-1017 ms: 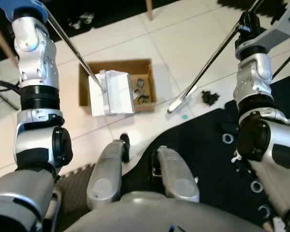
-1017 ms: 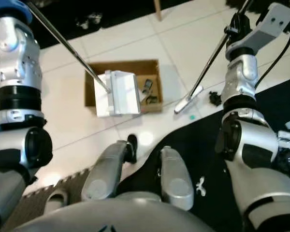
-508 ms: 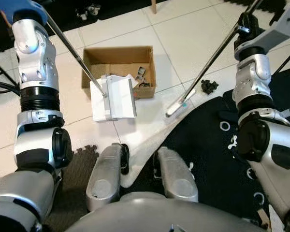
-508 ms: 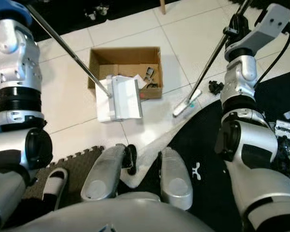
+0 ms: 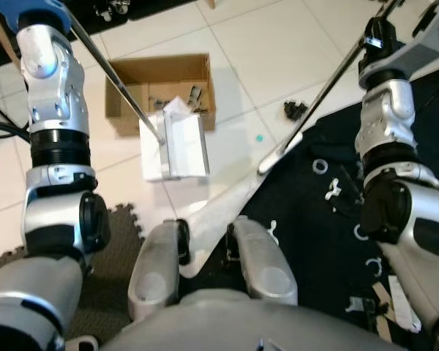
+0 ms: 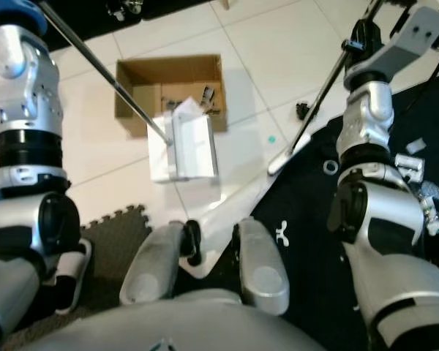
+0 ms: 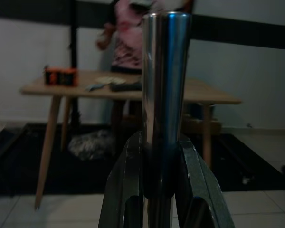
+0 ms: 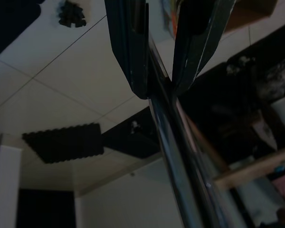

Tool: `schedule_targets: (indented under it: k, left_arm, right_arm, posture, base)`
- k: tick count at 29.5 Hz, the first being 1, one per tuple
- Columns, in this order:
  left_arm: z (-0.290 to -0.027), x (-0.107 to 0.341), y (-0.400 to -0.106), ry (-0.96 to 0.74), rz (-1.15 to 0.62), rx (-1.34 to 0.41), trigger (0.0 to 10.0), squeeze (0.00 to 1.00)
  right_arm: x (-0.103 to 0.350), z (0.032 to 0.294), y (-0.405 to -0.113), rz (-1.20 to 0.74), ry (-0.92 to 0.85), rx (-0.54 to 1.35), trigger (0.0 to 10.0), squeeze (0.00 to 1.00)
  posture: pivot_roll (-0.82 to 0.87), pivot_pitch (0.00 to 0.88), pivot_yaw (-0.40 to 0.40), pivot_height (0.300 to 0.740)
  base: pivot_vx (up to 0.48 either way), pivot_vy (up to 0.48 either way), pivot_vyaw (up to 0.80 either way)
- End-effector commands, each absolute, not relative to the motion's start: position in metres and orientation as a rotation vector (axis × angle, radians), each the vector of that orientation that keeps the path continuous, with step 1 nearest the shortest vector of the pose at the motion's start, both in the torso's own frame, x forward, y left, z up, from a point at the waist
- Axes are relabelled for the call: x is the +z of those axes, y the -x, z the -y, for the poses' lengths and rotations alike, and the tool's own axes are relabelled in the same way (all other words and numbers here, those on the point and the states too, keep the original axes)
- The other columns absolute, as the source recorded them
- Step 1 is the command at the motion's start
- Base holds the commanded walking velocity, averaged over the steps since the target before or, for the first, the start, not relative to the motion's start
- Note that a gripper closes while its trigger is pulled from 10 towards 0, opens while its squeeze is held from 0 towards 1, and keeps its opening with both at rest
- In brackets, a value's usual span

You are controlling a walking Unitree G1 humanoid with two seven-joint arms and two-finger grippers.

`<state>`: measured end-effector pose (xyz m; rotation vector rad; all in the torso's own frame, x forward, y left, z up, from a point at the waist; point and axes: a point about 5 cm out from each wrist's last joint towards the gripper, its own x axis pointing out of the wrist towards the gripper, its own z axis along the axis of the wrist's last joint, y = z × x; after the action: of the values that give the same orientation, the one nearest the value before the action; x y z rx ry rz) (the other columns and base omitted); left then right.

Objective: Sweep floor

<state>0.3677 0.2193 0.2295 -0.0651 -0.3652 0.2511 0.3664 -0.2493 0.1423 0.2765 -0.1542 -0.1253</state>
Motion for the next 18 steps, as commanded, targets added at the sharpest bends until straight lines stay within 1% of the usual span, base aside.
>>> schedule_targets:
  k: [1,18]
  left_arm:
    - [-0.2178,0.241,-0.3668,0.063,0.416,0.249,10.0,0.0]
    - [-0.2183,0.2404,-0.367,0.065,0.414,0.25,10.0,0.0]
  right_arm:
    - [0.1503,0.2508,-0.3681,0.191,-0.28,-0.131,10.0,0.0]
    - [0.1502,0.2512,-0.3681,0.189,-0.278,-0.132,10.0,0.0]
  posture:
    - [-0.04,0.062,-0.006,0.74]
    - [-0.04,0.063,-0.008,0.74]
  base:
    - [-0.315,0.0,0.0]
    - [-0.31,0.0,0.0]
